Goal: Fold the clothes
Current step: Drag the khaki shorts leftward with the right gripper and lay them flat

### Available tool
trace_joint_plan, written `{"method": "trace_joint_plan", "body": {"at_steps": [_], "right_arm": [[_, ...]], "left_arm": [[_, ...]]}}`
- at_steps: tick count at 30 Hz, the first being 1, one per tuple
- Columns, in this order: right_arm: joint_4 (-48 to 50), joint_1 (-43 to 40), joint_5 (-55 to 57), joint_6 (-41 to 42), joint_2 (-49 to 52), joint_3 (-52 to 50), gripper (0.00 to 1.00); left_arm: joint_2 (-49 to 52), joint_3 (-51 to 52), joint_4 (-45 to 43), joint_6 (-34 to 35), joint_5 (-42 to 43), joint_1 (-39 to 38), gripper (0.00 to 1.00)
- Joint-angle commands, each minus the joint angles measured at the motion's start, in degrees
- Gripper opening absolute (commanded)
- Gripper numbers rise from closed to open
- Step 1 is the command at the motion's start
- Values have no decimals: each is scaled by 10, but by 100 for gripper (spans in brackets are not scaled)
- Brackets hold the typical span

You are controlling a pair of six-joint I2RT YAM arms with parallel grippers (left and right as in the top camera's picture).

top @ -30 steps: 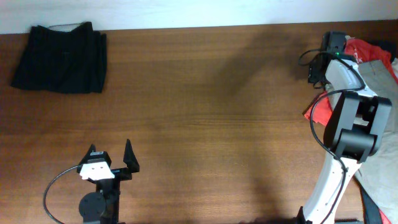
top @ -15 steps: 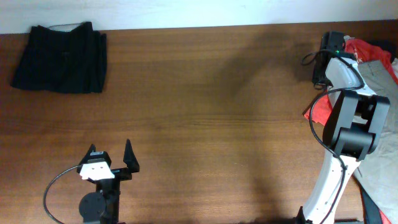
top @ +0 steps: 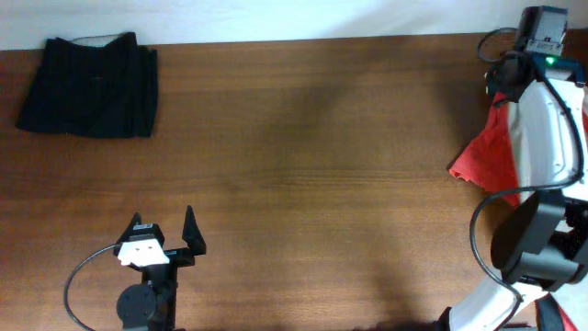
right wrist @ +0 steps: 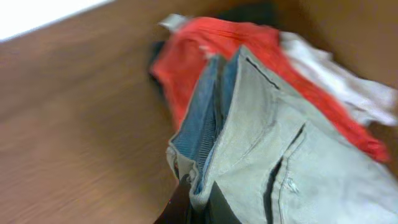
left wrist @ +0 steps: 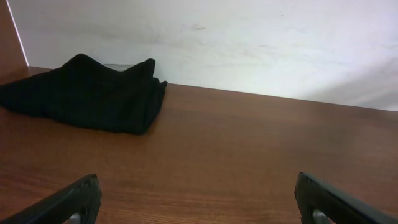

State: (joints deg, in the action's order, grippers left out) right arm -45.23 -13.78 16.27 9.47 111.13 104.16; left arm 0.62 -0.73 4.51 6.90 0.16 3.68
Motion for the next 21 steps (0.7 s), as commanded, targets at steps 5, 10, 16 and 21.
{"method": "trace_joint_plan", "body": {"at_steps": [5, 10, 16, 21], "right_arm": [[57, 195, -108, 16, -38, 15, 4], [132, 370, -133, 49, -3, 15, 4], [240, 525, -281, 108, 113, 15, 4], [258, 542, -310, 108, 110, 17, 10]], "left_arm": [[-3, 2, 2, -3, 0, 2, 99], [-3, 2, 2, -3, 0, 2, 99], [-3, 2, 2, -3, 0, 2, 99], [-3, 2, 2, -3, 0, 2, 99]]}}
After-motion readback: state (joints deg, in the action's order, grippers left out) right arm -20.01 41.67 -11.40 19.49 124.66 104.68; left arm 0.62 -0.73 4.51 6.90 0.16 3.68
